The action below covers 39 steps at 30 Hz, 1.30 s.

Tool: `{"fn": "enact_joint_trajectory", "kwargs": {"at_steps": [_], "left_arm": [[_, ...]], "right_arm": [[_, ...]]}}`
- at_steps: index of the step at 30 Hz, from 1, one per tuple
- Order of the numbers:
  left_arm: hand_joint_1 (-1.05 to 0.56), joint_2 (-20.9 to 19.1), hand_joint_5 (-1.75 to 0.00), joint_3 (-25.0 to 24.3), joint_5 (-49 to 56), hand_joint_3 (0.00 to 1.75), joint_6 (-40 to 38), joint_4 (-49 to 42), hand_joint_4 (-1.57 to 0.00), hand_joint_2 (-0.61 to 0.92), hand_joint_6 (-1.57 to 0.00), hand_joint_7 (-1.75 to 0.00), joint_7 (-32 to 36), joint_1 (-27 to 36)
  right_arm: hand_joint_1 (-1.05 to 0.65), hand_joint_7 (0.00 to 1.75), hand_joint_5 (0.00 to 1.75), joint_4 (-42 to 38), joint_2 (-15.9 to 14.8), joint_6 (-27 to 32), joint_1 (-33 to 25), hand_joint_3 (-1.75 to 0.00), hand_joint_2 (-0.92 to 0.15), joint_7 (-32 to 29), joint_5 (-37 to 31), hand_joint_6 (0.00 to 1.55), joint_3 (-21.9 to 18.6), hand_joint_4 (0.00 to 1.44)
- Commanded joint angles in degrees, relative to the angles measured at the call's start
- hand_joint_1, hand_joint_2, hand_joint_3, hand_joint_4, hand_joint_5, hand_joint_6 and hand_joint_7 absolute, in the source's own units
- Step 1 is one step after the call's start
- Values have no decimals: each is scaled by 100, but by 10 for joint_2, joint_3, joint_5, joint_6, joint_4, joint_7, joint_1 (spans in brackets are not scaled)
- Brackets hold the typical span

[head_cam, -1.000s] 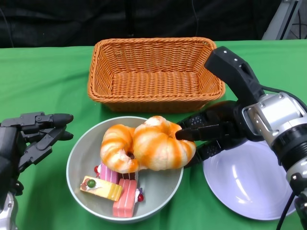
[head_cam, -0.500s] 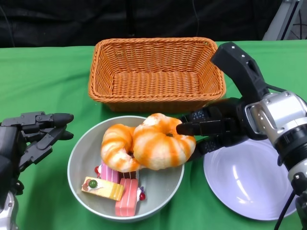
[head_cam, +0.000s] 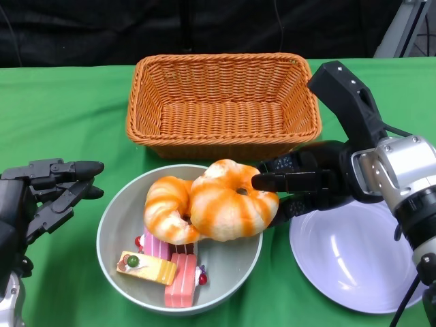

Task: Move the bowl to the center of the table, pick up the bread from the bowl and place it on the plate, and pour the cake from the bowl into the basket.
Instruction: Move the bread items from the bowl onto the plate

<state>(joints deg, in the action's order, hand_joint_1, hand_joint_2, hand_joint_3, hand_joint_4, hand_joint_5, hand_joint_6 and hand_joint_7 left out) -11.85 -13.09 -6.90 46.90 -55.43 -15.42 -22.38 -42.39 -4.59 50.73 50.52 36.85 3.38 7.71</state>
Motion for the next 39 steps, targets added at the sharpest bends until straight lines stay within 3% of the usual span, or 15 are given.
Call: {"fn": "enact_joint_trajectory", "kwargs": {"at_steps": [1,13,16,18,24,39], "left_arm": [[-14,-13,-76,-2,-1,24,7,-6,-100,92,-127,-1,-1,-6],[-14,-14,-76,-2,0,24,3,-3,-101,92,-128,-1,2,-4],[-14,-14,-76,-2,1,24,0,-2,-100,92,-128,-1,4,-4],[-14,-15,-76,-1,2,24,-1,-2,-100,92,-127,-1,6,-4],[-13,-17,-77,-1,3,25,3,-4,-100,92,-127,-1,5,-5],[-14,-18,-76,0,5,25,1,-2,-100,92,-127,0,8,-4]], "right_arm": [[-20,18,122,6,-10,1,-6,-9,-92,0,7,89,-5,72],[-23,27,131,37,-16,20,-15,-11,-92,-13,31,94,-33,70],[-23,71,129,43,-18,25,-16,-7,-92,-21,36,79,-39,74],[-23,78,129,48,-21,28,-18,-7,-92,-24,41,75,-43,74],[-21,84,132,45,-31,31,-19,-11,-92,-16,60,69,-57,73],[-25,89,132,90,-61,29,-49,-10,-92,-10,85,76,-68,73]]}}
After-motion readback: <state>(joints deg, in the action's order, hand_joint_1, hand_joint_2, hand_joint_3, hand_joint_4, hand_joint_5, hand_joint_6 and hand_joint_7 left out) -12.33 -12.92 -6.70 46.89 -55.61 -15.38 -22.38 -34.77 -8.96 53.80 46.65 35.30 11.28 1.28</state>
